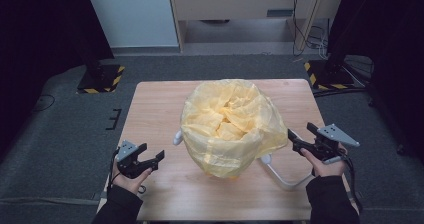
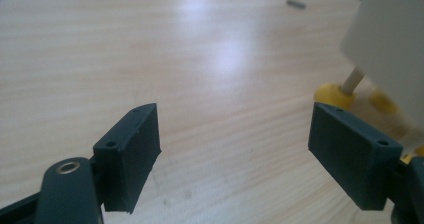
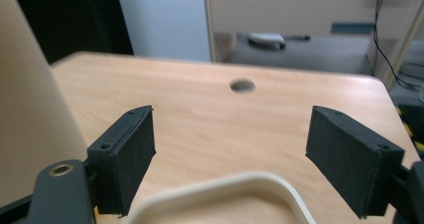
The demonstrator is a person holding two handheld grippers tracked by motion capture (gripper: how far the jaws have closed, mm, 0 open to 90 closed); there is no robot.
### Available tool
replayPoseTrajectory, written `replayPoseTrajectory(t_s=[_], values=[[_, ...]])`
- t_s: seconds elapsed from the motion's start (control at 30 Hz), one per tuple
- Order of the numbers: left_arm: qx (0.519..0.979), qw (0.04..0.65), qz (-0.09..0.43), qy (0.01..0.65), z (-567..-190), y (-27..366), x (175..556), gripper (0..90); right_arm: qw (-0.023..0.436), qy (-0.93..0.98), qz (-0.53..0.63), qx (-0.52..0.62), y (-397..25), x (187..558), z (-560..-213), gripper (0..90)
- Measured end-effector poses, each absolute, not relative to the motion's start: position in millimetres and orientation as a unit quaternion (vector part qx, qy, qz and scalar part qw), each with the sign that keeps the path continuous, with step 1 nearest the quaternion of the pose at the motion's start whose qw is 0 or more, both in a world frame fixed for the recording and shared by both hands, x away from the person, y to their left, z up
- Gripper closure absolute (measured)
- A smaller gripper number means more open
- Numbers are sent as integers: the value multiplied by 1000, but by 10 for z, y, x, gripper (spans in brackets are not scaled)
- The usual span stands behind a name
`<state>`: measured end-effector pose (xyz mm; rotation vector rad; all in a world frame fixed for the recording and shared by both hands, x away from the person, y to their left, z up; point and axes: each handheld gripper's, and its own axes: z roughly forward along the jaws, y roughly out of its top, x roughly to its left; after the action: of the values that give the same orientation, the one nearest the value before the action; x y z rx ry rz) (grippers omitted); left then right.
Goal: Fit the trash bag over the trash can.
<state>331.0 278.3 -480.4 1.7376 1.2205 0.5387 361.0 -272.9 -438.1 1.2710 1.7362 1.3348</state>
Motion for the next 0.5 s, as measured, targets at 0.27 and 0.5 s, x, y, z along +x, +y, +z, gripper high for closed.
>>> replayPoseTrajectory(t_s=[0.27,0.5], values=[[731,410,218,500,-4973,2819,3445,186,287,674,444,516,-2980,3591,-4698,248],[743,393,211,498,-5046,2824,3517,174,281,702,393,523,-3084,3603,-4874,314]])
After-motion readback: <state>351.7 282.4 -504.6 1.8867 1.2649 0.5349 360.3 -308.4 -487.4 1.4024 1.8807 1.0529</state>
